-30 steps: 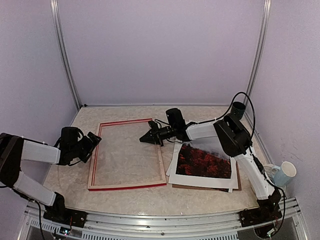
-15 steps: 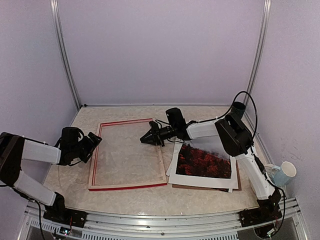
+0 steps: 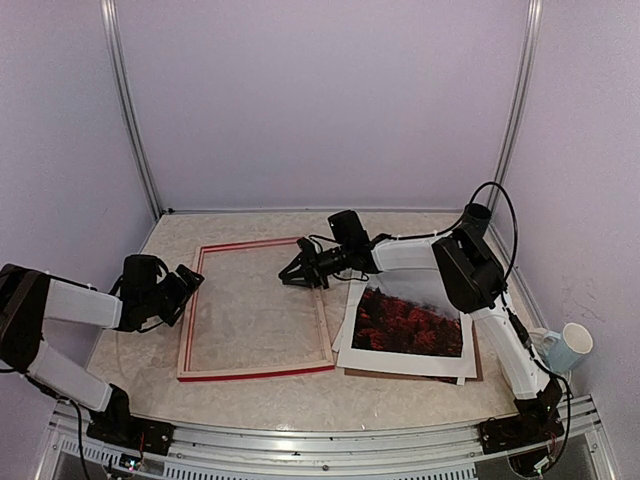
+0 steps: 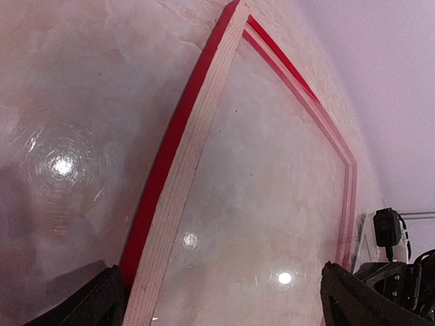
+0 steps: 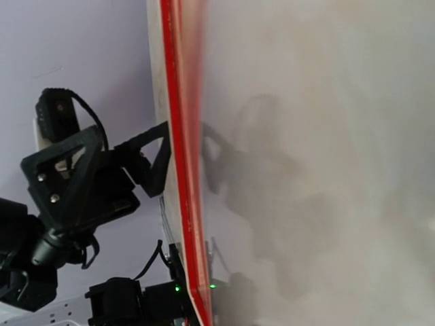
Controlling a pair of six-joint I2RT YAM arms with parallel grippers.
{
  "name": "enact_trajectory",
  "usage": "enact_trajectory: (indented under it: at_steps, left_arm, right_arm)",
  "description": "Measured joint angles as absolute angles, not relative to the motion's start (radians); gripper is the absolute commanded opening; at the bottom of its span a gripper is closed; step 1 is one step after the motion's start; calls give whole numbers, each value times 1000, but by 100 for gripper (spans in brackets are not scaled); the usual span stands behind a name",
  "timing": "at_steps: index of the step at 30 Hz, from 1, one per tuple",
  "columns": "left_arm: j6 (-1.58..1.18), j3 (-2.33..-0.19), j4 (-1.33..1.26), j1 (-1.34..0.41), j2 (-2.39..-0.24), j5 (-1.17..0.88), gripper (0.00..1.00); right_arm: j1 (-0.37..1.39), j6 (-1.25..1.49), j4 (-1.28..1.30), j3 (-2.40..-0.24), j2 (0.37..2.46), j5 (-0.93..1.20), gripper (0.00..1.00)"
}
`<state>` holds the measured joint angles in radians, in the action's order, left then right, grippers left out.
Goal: Put the photo into the frame
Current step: Place the glass panel at the frame body.
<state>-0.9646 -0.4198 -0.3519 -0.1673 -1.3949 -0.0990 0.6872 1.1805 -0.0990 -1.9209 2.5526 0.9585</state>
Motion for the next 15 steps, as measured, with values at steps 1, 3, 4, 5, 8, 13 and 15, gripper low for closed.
enact_trajectory:
  at_steps: [1,3,4,5,8,13,15]
  left_arm:
    - [-964,-419,-352,-167,-1395,-99,99]
    - [-964,-419,-355,-168,-1397,-100,99]
    - [-964,-419,-357,-168,-1398,-100,99]
    - [-964,-419,-359,-168,-1400,-100,99]
    - [-964,-418,-367,-170,-1406,-100,99]
    - [-964,-414,-379,-170,-1418,-100,99]
    - [-964,-414,-382,-170,-1423,-100,99]
  right_arm:
    - [688,1172,-88,-1932,2553,958,21]
    - [688,1162,-68,-1953,2554,958,19]
    - [688,1157,-60,-1964,2555,957,17]
    - [688,1154,-57,-1971,2555,958,16]
    - [688,1163,-67,-1974,2555,965,12]
    - [687,1197,-100,-1972,2555,977,4]
    - [687,1211,-117,-1972,2555,983,1]
